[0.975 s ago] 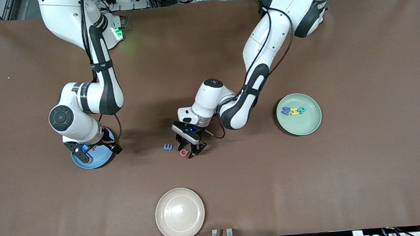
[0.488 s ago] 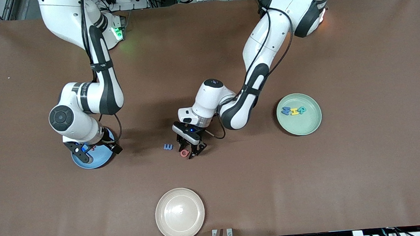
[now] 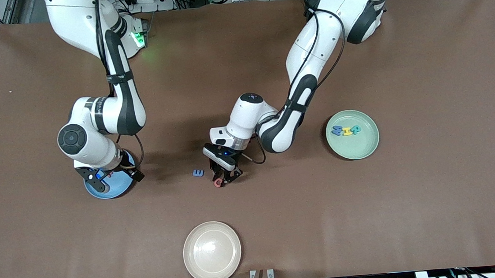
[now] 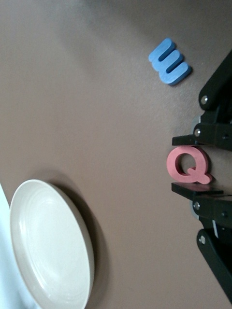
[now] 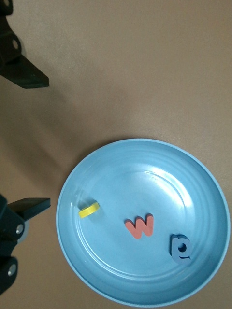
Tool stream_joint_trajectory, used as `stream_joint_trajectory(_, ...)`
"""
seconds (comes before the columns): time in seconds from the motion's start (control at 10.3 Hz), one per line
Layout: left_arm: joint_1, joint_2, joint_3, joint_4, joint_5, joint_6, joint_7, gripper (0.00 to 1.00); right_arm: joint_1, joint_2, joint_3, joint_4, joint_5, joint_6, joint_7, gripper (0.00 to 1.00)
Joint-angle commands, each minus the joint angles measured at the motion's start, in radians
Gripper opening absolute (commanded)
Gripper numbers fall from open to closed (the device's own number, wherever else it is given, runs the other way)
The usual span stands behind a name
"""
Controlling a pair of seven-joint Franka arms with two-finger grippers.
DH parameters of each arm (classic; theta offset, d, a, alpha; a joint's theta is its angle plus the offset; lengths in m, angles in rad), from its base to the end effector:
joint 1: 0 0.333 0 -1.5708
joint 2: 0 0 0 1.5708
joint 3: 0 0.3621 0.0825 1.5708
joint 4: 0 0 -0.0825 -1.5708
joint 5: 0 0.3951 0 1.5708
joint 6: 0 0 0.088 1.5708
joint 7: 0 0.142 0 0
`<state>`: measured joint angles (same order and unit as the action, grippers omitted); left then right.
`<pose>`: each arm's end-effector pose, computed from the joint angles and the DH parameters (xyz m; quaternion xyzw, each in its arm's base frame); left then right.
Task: Sort upper and lower case letters into plates
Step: 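Lower the left gripper onto the pink Q and grasp it, then carry the Q to the green plate while the right gripper reaches the m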
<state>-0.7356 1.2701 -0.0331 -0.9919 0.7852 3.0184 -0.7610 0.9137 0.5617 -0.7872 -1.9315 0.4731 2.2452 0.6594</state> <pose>0.6053 -0.6354 0.1163 0.8639 -0.3233 0.3693 0.1127 0.6250 0.1311 0.2610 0.9253 -0.3784 -0.0118 0.0217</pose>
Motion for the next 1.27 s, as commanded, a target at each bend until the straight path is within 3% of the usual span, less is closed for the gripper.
stream_joint_trajectory(0.0, -0.005, -0.072, 0.03, -0.04, -0.018, -0.083, 0.002, 0.0, 0.004, -0.002, -0.003, 0.012, -0.002, -0.015, 0.019, 1.0)
stream_joint_trajectory(0.2, 0.007, -0.174, -0.016, -0.155, -0.018, -0.18, 0.028, 0.0, 0.004, -0.002, 0.0, 0.025, -0.002, -0.016, 0.038, 1.0)
stream_joint_trajectory(0.29, 0.054, -0.231, -0.09, -0.216, -0.02, -0.247, 0.07, 0.0, 0.004, 0.0, 0.017, 0.037, -0.002, -0.016, 0.052, 1.0)
stream_joint_trajectory(0.59, 0.342, -0.404, -0.452, -0.408, -0.02, -0.59, 0.091, 0.0, -0.012, 0.007, 0.061, 0.075, 0.001, -0.015, 0.156, 1.0)
stream_joint_trajectory(0.88, 0.803, -0.442, -0.913, -0.563, -0.018, -0.908, 0.092, 0.0, -0.041, 0.027, 0.136, 0.123, 0.022, -0.013, 0.365, 1.0)
stream_joint_trajectory(0.98, 0.935, -0.442, -1.029, -0.611, -0.018, -1.008, 0.1, 0.0, -0.041, 0.05, 0.158, 0.15, 0.024, -0.012, 0.452, 1.0)
stream_joint_trajectory(1.17, 1.158, -0.442, -1.178, -0.715, 0.0, -1.13, 0.104, 0.0, -0.042, 0.107, 0.221, 0.216, 0.025, -0.003, 0.579, 1.0)
